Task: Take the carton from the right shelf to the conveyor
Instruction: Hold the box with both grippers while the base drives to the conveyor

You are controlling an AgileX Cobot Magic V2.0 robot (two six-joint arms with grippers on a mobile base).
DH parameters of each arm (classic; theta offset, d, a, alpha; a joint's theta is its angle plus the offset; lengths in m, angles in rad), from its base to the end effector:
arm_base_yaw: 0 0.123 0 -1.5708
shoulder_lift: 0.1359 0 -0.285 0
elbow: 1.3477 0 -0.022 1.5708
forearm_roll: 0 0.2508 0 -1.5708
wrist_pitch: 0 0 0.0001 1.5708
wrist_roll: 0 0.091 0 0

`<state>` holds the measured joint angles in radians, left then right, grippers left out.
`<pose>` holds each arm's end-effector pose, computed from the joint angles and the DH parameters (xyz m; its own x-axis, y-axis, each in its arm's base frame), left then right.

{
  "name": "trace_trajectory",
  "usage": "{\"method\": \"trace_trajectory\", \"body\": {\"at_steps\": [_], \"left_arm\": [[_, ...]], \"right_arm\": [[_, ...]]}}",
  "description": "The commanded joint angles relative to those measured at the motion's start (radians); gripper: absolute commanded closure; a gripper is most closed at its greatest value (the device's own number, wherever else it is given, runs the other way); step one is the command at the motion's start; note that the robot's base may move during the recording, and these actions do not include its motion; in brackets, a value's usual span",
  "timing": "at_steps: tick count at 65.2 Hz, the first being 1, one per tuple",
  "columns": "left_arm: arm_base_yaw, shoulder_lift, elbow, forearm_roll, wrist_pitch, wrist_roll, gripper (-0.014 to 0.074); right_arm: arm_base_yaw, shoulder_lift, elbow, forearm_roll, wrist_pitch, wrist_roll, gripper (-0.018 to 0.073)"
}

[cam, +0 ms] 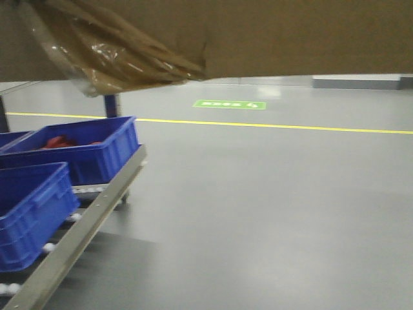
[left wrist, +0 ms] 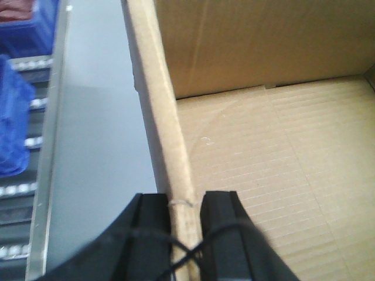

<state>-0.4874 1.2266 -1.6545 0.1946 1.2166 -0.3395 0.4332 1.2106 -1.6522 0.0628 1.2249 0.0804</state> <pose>0.1996 -0.0871 0.4871 -0.6357 0.0388 -0.7709 0.1735 0.9804 -0.0938 0.1899 0.0938 0.4881 -0.6253 -0.1775 -0.7599 -0.3988 0.9097 0.1156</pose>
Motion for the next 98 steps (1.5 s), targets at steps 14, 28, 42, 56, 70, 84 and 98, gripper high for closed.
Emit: {"method": "trace_trajectory", "body": {"at_steps": [14, 28, 42, 56, 70, 84, 98], "left_arm": [[-0.008, -0.012, -0.005, 0.002, -0.04, 0.013, 0.0605], [-0.008, -0.012, -0.005, 0.002, -0.04, 0.013, 0.0605], [-0.008, -0.012, -0.005, 0.002, -0.04, 0.013, 0.0605], [-0.008, -0.012, -0.005, 0.002, -0.04, 0.013, 0.0605], [-0.008, -0.012, -0.005, 0.002, -0.04, 0.013, 0.0605], [-0.008, -0.012, -0.005, 0.002, -0.04, 0.013, 0.0605], [-0.008, -0.012, -0.005, 0.002, -0.04, 0.013, 0.0605]], "right_arm": [[-0.004, -0.014, -0.001, 0.012, -0.031, -0.019, 0.0629], [-0.004, -0.014, -0.001, 0.012, -0.031, -0.019, 0.0629], [-0.004, -0.014, -0.001, 0.012, -0.031, -0.019, 0.0629], [-0.004, -0.014, -0.001, 0.012, -0.031, -0.019, 0.0629], [-0.004, -0.014, -0.001, 0.012, -0.031, -0.019, 0.0629], [-0.004, -0.014, -0.001, 0.012, -0.031, -0.019, 0.0629], [-0.004, -0.014, -0.001, 0.012, -0.031, -0.019, 0.0629]]}}
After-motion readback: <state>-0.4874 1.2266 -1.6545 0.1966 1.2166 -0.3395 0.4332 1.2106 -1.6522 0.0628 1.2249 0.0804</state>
